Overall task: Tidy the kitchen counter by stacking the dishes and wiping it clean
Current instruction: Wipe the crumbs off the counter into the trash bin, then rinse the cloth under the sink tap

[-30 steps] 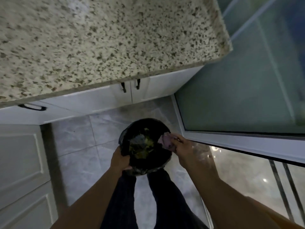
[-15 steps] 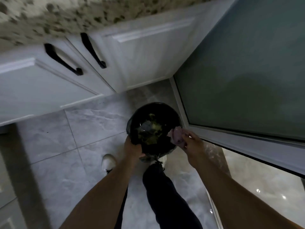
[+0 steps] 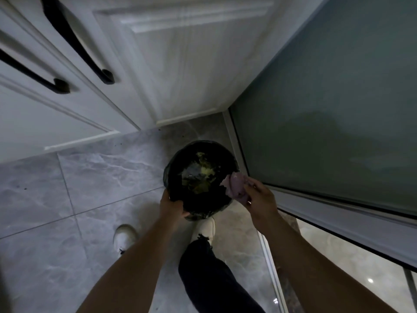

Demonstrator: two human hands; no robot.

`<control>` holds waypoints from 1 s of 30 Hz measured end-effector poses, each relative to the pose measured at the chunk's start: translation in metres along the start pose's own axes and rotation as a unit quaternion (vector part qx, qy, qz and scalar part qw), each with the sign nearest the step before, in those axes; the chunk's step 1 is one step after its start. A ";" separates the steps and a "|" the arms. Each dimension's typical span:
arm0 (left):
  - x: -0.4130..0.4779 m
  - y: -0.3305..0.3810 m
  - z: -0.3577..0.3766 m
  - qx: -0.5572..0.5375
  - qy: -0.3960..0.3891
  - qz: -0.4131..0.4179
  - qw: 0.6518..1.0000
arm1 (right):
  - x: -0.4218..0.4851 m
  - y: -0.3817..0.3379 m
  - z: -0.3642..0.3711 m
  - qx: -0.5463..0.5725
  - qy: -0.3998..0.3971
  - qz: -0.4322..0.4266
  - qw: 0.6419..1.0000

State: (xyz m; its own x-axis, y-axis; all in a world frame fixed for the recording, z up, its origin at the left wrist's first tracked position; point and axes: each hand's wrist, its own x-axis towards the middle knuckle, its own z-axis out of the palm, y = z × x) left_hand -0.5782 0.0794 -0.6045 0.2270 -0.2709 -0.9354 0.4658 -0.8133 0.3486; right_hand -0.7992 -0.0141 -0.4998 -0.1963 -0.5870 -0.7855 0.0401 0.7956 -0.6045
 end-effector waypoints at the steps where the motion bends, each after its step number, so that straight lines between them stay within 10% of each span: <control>1: -0.001 -0.002 0.000 0.001 -0.010 -0.004 1.000 | -0.002 0.001 0.000 0.000 0.001 0.001 1.000; 22: -0.237 0.071 -0.252 0.036 0.022 0.013 0.999 | -0.203 -0.091 0.056 -0.018 -0.068 -0.004 0.998; 30: -0.340 0.062 -0.330 -0.116 0.043 0.015 0.992 | -0.275 -0.127 0.120 -0.080 -0.139 -0.023 0.987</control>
State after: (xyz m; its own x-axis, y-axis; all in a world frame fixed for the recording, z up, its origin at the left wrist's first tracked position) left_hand -0.3450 0.2912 -0.2454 0.3112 -0.2412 -0.9192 0.6396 -0.6622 0.3903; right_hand -0.6332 0.0281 -0.2232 0.0831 -0.6239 -0.7770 -0.1214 0.7676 -0.6293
